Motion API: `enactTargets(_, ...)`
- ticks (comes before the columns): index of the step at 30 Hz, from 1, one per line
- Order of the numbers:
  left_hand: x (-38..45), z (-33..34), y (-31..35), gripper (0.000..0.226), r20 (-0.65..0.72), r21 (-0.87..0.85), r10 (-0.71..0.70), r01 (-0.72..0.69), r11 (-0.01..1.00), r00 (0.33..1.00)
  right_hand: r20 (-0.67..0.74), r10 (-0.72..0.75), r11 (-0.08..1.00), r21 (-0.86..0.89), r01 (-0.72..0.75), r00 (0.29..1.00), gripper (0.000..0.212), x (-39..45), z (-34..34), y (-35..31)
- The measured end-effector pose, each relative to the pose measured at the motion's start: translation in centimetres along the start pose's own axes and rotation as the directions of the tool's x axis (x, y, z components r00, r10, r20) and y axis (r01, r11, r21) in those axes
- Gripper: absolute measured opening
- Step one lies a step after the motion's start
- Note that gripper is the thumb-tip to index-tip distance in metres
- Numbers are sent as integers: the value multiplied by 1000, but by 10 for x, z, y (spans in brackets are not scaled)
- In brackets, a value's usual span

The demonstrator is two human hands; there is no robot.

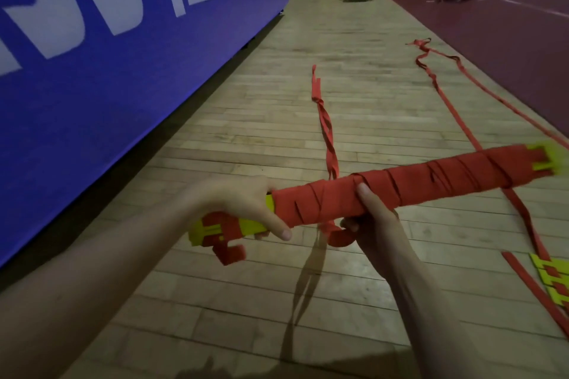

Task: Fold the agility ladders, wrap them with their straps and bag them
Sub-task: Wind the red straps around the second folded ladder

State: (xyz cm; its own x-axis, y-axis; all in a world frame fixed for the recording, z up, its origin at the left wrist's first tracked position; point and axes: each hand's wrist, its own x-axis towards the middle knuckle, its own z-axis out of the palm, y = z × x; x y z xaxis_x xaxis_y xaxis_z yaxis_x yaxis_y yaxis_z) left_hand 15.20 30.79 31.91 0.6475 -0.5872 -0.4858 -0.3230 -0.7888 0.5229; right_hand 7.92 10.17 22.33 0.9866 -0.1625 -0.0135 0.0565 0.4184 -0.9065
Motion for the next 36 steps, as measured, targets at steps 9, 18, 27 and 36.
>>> enactTargets(9,27,77,-16,52,-779,527,345,249,812,523,-230,177,954,-197,-224,957,58,0,28,-1)
enactTargets(18,20,34,-20,77,-447,435,129,89,896,885,-224,-46,999,-29,41,973,21,2,21,21)
enactTargets(27,18,50,-46,35,-529,142,170,-110,984,831,17,-78,929,-361,79,997,52,-3,13,-4)
enactTargets(36,23,81,-24,55,-833,433,323,166,886,449,-203,174,964,-166,-208,964,58,-8,40,3)
